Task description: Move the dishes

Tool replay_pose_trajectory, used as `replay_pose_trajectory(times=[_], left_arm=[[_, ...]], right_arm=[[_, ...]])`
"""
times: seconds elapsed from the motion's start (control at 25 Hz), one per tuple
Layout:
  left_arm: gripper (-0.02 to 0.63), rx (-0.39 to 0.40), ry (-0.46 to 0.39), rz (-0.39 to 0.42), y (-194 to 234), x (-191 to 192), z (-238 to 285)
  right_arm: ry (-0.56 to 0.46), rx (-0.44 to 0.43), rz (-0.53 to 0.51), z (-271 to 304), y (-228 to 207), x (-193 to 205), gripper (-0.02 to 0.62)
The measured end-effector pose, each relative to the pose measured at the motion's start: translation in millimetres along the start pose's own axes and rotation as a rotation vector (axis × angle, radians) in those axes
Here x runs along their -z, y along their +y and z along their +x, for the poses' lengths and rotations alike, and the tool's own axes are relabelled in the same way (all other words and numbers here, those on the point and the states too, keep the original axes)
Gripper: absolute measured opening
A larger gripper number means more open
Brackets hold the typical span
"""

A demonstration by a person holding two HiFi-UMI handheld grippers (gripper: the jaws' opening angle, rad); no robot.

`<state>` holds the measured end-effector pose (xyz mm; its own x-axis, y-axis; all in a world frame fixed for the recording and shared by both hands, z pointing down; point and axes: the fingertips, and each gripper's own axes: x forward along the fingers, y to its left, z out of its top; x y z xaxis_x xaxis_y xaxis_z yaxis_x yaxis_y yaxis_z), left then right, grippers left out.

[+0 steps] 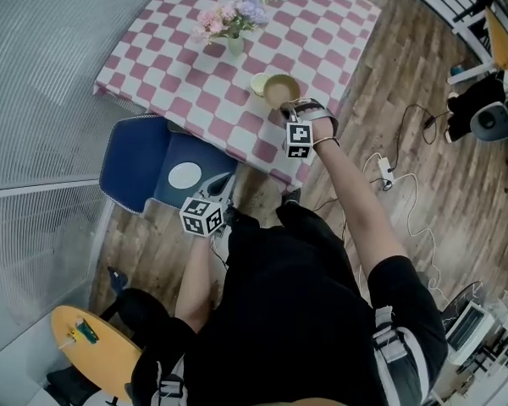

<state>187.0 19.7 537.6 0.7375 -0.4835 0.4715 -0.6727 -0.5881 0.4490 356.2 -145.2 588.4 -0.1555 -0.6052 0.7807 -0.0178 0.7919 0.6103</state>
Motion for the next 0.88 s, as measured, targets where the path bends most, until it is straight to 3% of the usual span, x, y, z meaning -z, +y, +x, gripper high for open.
replay_pose_trajectory(times=[0.24,0.52,0.88], left_arm=[[0.021,0.021,0.017,0.004,-28,-6,46],[0.021,-0.009,0.024,-0.008,-47,-10,73],[0.021,-0.081,0.027,-0.026,-50,-16,90]], right_arm=[[0.017,-0.022,0.029,3,7,55,0.029],[0.026,-0.071,0.037,17,20,98,0.029],[0.012,-0.119,0.018,45,25,121,0.029]])
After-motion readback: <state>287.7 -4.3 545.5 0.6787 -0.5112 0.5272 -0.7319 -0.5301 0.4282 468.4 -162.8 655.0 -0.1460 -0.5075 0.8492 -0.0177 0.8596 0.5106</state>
